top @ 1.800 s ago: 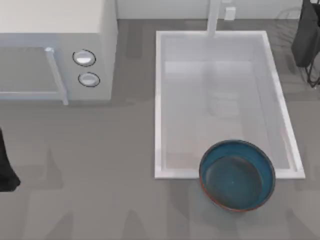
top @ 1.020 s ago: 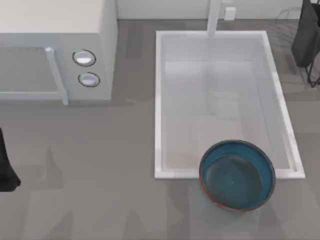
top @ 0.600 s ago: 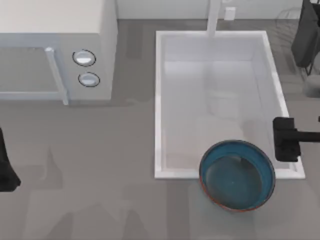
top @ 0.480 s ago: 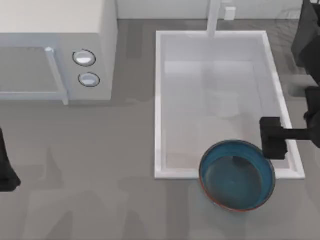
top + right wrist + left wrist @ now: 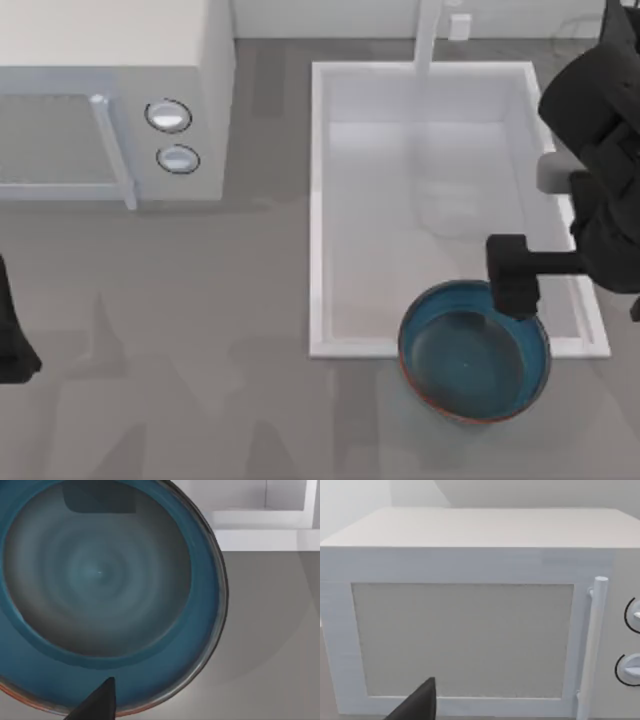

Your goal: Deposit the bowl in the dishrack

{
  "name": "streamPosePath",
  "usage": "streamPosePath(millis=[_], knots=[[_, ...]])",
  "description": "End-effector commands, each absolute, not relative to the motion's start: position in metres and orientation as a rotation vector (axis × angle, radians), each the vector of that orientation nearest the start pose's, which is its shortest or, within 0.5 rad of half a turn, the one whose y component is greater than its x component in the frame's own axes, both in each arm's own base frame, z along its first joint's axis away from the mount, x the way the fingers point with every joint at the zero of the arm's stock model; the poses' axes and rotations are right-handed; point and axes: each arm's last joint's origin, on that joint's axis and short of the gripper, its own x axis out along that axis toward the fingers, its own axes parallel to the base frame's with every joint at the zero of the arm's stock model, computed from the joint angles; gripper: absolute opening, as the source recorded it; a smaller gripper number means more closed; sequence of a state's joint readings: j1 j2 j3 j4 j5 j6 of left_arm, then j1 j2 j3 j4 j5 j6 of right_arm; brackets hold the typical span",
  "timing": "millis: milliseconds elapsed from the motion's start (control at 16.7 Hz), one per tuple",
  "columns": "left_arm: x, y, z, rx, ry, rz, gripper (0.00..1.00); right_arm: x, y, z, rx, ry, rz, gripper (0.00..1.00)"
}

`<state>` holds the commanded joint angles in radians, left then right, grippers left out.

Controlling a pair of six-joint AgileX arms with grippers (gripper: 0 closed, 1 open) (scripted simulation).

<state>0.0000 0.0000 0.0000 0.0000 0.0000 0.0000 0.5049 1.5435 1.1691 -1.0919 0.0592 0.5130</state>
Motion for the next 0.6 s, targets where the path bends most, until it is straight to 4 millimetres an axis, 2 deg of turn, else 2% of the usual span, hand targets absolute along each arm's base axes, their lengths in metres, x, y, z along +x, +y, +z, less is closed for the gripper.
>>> streamPosePath(millis=[120,240,600], knots=[[0.106,-0.001,0.160,0.000,0.000,0.000,1.00,0.244,0.134,0.231,0.011,1.449,-0.010,1.00],[0.106,-0.001,0.160,0.000,0.000,0.000,1.00,0.246,0.135,0.221,0.007,1.453,-0.010,1.00],[0.106,-0.001,0.160,0.000,0.000,0.000,1.00,0.257,0.137,0.155,0.011,1.443,-0.005,1.00]])
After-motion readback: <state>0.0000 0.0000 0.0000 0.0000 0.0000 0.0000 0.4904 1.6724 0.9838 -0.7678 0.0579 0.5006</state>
